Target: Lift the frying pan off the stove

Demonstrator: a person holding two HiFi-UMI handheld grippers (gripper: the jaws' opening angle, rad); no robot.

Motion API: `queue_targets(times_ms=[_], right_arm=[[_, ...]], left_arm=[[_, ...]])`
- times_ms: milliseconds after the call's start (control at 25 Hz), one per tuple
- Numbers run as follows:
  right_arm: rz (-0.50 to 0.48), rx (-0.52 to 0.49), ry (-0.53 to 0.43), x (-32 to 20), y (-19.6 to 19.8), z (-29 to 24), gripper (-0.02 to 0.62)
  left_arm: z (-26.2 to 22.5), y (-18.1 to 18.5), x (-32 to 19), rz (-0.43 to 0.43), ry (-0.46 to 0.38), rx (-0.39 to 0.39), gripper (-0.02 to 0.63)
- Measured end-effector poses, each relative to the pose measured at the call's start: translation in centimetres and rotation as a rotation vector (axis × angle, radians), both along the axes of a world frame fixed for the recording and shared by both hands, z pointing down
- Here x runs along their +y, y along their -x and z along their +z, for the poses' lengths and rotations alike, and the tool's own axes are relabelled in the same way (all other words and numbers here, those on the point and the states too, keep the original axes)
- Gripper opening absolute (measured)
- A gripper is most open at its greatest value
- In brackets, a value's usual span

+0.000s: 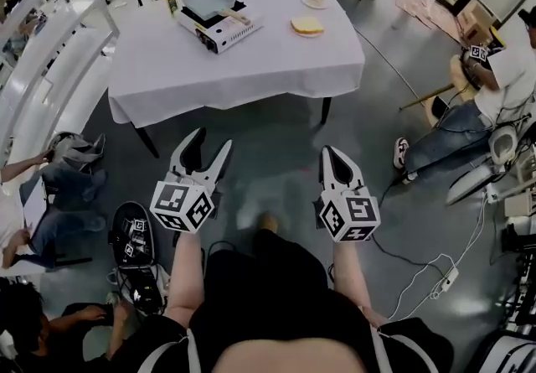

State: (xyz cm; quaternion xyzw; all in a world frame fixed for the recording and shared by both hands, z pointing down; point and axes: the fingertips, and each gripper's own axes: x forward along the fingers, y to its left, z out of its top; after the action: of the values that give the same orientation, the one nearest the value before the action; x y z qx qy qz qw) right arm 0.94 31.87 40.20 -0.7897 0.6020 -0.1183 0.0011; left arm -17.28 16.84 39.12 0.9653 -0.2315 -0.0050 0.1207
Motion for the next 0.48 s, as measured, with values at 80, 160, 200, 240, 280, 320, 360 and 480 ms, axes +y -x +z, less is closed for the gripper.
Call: queue_targets(times_ms=[80,160,200,240,280,320,360,480], right_arm=[[-0.011,0.001,-0.001,-1.2,-1.6,0.1,0.006],[-0.020,0.004,-0.005,-2.3,-3.0,0.0,0.006],[-0.025,0.006,-0.006,-2.8,-3.7,0.0,0.006],[-0.028,0.007,-0.008,-3.3,-4.4,0.0,0.006],[-0.031,0.007,-0.009,-3.7,-5.0,0.0,0.006],[-0.034,0.006,-0.009,-4.1,-5.5,0.1,0.006],[-0.037,0.006,-0.009,-4.5,-6.0,0.2,0.006],[-0.047,0.005,-0.009,-5.4,-7.3,0.4,0.006]], left_arm=[[0.0,-1.2,-1.2,-0.018,-0.007,-0.003,0.272],[0.0,-2.5,-2.2,-0.031,-0.013,-0.008,0.272],[0.0,-3.0,-2.6,-0.037,-0.015,-0.009,0.272],[0.1,-3.6,-3.1,-0.042,-0.015,-0.009,0.272],[0.1,-4.1,-3.4,-0.047,-0.015,-0.009,0.272],[0.2,-4.5,-3.7,-0.050,-0.014,-0.010,0.272],[0.3,-5.0,-4.0,-0.052,-0.013,-0.012,0.272],[0.6,-6.1,-4.6,-0.058,-0.011,-0.012,0.272]])
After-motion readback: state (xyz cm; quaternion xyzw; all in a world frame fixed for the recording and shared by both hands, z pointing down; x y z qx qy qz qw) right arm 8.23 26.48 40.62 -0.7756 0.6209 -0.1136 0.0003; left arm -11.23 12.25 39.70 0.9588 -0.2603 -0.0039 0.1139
